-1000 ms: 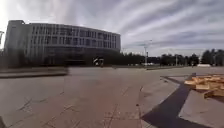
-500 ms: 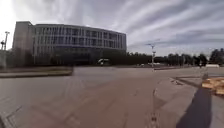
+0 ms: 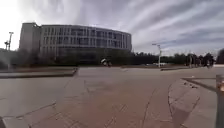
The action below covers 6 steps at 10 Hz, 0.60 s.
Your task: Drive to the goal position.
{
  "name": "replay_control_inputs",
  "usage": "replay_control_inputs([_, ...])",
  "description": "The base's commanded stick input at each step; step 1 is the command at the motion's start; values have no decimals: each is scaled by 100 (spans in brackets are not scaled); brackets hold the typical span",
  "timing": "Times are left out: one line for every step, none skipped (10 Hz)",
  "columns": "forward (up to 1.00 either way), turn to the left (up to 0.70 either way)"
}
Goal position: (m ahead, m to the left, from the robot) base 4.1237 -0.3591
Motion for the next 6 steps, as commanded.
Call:
replay_control_inputs([85, 0])
replay_control_inputs([85, 0])
replay_control_inputs([85, 0])
replay_control_inputs([85, 0])
replay_control_inputs([85, 0])
replay_control_inputs([85, 20])
